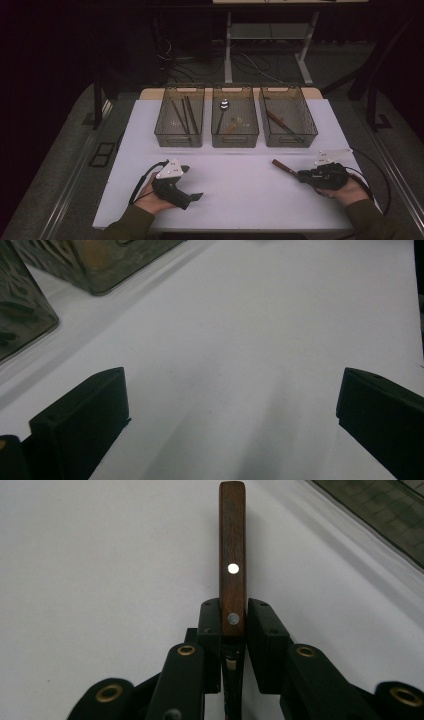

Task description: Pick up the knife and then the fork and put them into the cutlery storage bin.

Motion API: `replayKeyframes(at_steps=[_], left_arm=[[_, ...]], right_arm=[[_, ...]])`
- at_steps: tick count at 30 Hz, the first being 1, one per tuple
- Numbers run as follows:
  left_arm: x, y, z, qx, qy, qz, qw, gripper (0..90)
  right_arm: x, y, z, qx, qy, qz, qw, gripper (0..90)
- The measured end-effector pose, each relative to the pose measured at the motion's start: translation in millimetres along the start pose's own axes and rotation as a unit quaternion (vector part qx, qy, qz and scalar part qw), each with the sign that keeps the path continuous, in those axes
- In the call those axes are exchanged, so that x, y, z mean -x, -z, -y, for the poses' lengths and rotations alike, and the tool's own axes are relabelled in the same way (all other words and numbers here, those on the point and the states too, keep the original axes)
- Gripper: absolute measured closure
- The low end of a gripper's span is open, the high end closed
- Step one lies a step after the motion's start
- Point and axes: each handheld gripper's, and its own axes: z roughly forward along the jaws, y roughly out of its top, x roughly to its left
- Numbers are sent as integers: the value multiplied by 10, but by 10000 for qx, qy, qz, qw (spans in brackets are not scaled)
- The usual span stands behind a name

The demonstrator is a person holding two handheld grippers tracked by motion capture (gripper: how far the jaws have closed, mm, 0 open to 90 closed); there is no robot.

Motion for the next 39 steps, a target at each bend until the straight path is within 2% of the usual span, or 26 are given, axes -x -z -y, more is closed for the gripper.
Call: replayKeyframes(at_steps=[10,13,15,18,22,23,27,29,31,33,34,36,39], left_arm=[[4,-4,2,-25,8,12,10000,0],[5,-9,4,-40,7,15,10000,0],[3,-11,4,-52,15,12,10000,0],[5,-10,4,-31,23,10,10000,0],[5,-10,7,-33,22,14,10000,0],[18,-24,8,39,108,12,9999,0],[21,-33,7,11,90,32,10000,0],[21,-32,6,4,79,37,10000,0],[20,-28,5,9,78,33,10000,0],[20,-25,4,25,83,32,10000,0],[20,-26,4,27,89,33,10000,0],[18,-29,6,12,85,41,10000,0],[19,-30,4,12,81,41,10000,0]], right_arm=[[-19,-42,-27,-236,133,-10,9996,761],[-9,-55,-89,-464,144,-54,9988,757],[-1,-70,-170,-756,138,-80,9970,757],[-13,-109,-297,-1218,295,-53,9921,754],[5,-159,-420,-1678,389,-137,9850,750],[9,-172,-447,-1788,402,-150,9829,749],[0,-235,-564,-2249,507,-153,9729,752],[-14,-264,-607,-2418,586,-116,9685,760],[-25,-274,-629,-2504,604,-109,9662,765],[-18,-263,-615,-2436,704,-122,9672,767],[-16,-248,-601,-2365,659,-153,9693,767],[9,-216,-563,-2066,566,-157,9767,766],[47,-173,-539,-1759,410,-185,9834,766]])
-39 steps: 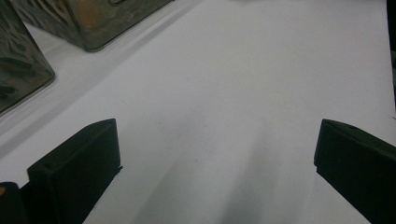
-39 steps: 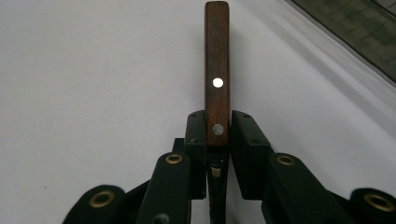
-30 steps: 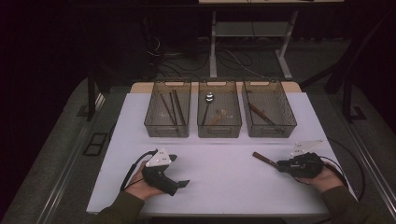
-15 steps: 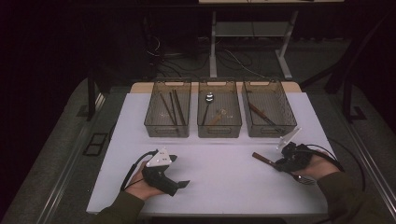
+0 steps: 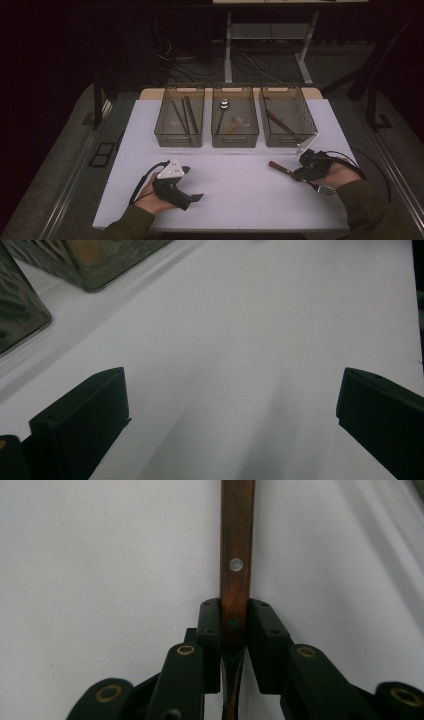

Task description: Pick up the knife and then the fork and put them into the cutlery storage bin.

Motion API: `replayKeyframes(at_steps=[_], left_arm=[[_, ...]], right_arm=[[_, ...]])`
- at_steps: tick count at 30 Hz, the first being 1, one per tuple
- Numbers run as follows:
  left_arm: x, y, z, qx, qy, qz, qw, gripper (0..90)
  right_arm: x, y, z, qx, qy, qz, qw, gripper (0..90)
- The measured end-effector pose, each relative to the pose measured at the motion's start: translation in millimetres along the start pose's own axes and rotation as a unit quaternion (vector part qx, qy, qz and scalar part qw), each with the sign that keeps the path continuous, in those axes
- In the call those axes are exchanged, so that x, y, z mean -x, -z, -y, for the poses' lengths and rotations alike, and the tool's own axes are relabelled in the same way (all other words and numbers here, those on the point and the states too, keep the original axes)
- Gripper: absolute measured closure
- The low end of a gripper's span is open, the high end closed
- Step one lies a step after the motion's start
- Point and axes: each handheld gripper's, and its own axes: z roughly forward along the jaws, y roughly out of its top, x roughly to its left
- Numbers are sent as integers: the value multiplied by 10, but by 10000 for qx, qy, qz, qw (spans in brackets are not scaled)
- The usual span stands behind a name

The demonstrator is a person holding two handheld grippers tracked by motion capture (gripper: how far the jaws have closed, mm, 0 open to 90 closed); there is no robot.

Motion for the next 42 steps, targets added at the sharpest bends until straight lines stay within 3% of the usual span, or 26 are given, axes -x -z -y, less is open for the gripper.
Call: replayKeyframes(at_steps=[6,11,14,18,22,29,32,36,42], left_arm=[[0,12,2,23,14,-9,10000,0],[-1,17,1,30,13,-8,10000,0],[-1,14,2,22,11,-10,10000,0],[0,11,2,27,20,-13,10000,0],[-1,10,3,26,22,-11,10000,0],[-3,7,3,27,35,-9,10000,0],[-4,8,3,25,31,-13,10000,0],[-9,21,4,51,33,-10,10000,0],[-47,77,8,197,130,15,9997,0]], right_arm=[[51,117,44,636,-228,94,9977,766],[116,262,91,1264,-427,254,9907,766],[160,362,123,1694,-572,298,9834,766],[210,466,164,2196,-753,521,9713,766],[272,524,205,2583,-961,510,9599,766],[331,590,246,2984,-1162,561,9457,765],[362,643,246,3258,-1294,584,9347,765],[396,698,228,3516,-1396,664,9233,765],[431,780,192,3737,-1493,814,9118,765]])
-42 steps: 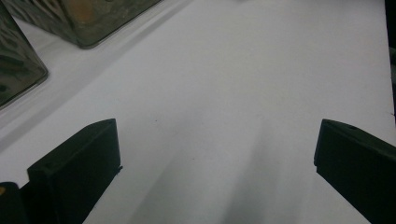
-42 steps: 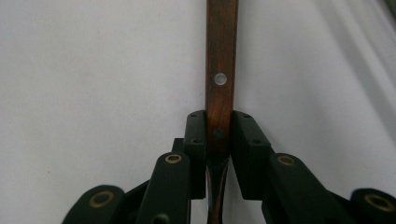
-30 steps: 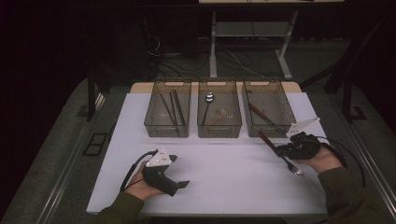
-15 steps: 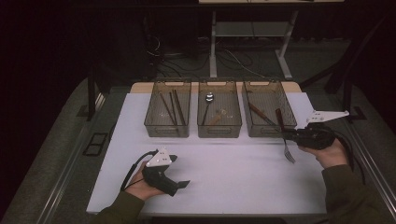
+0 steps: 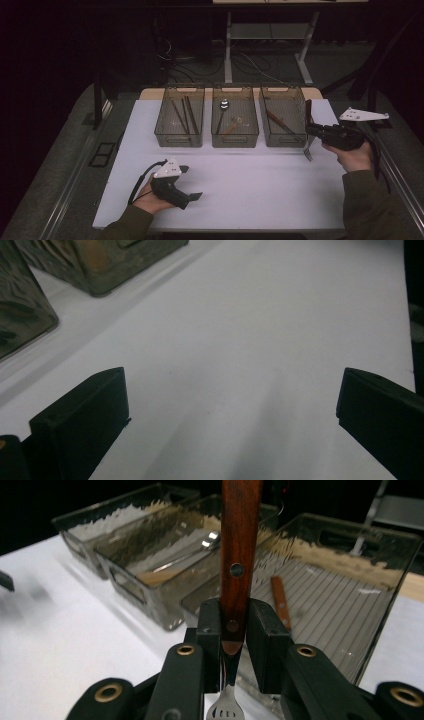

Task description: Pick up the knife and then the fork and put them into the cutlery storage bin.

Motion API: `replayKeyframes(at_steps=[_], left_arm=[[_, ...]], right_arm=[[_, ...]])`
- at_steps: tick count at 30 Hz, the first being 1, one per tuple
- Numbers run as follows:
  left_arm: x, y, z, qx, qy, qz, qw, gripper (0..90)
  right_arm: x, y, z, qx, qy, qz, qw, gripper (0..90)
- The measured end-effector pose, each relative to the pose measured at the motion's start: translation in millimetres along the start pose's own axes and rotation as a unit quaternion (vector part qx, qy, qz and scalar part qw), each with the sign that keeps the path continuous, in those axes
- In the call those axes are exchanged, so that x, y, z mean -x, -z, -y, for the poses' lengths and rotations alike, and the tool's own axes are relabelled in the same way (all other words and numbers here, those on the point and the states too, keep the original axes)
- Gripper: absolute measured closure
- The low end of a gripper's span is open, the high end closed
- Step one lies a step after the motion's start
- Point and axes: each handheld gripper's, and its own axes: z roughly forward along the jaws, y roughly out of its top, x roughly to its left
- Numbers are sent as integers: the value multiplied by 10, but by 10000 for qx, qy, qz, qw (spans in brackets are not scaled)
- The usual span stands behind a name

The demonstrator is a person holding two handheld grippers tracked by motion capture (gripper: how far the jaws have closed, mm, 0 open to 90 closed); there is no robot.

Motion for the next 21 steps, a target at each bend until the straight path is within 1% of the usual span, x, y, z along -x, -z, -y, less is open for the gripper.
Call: replayKeyframes(at_steps=[4,6,10,12,17,18,21], left_arm=[[-26,26,7,40,48,-22,10000,0],[-25,25,8,48,43,-11,10000,0],[-33,26,11,23,35,-4,10000,0],[-33,30,11,50,42,-6,10000,0],[-24,24,8,46,29,-14,10000,0],[-24,24,8,45,31,-12,10000,0],[-25,27,8,58,30,-6,10000,0]], right_arm=[[41,26,-106,188,-42,77,9998,765],[69,25,-174,206,-13,169,9996,765],[126,26,-341,271,-49,276,9992,765],[145,15,-426,321,-39,316,9990,765],[184,-70,-593,350,-15,466,9983,765],[196,-95,-616,338,-29,474,9983,765],[233,-195,-660,237,3,630,9977,765]])
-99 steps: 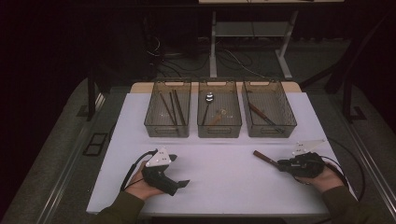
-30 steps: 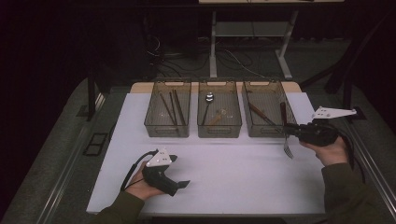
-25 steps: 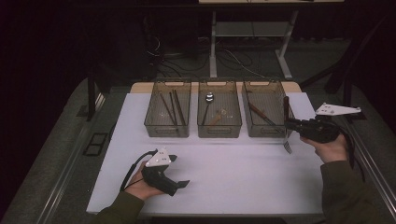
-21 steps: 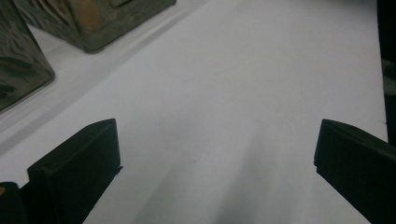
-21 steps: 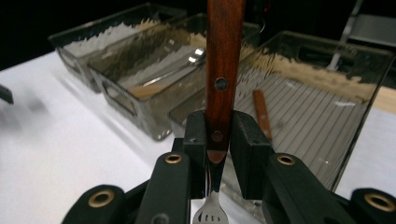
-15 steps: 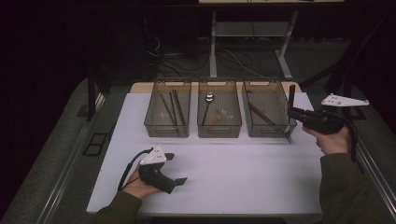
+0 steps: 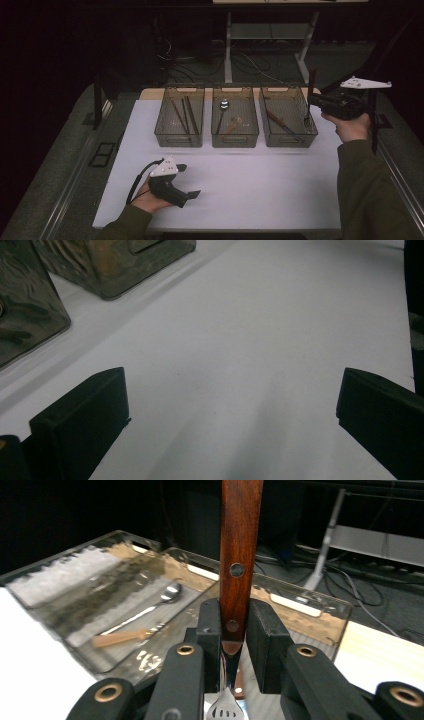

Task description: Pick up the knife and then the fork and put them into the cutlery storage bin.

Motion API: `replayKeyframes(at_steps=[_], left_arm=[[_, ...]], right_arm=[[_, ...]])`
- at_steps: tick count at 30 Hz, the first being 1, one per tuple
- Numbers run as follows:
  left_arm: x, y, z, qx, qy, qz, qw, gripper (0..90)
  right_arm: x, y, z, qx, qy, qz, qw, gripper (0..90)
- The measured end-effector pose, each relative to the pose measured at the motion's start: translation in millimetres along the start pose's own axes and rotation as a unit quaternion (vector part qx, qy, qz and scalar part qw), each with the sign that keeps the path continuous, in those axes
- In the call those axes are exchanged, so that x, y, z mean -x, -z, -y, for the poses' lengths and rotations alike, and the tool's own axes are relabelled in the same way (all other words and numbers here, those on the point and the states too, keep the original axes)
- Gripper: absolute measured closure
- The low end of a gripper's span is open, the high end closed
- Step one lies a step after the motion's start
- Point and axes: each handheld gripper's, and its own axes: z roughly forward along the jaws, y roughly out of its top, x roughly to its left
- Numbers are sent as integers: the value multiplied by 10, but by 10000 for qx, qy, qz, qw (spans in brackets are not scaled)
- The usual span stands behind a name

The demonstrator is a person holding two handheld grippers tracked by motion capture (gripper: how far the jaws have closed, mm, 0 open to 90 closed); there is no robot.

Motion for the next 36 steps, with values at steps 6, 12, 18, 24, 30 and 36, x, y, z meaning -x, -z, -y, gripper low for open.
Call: replayKeyframes(at_steps=[6,12,18,24,30,36], left_arm=[[1,-1,-2,-15,-49,22,10000,0],[7,0,-2,-17,-52,52,10000,0],[9,-2,0,-18,-48,53,10000,0],[18,-8,0,-29,-51,46,10000,0],[16,-11,1,-34,-49,45,10000,0],[18,-10,1,-32,-48,41,10000,0]], right_arm=[[97,-226,36,-290,-62,174,9994,765],[180,-428,172,-825,-80,335,9960,764],[222,-548,316,-1192,-218,337,9921,764],[248,-610,437,-1387,-350,312,9892,764],[219,-665,424,-1490,-321,271,9879,754],[217,-671,424,-1412,-471,199,9887,541]])
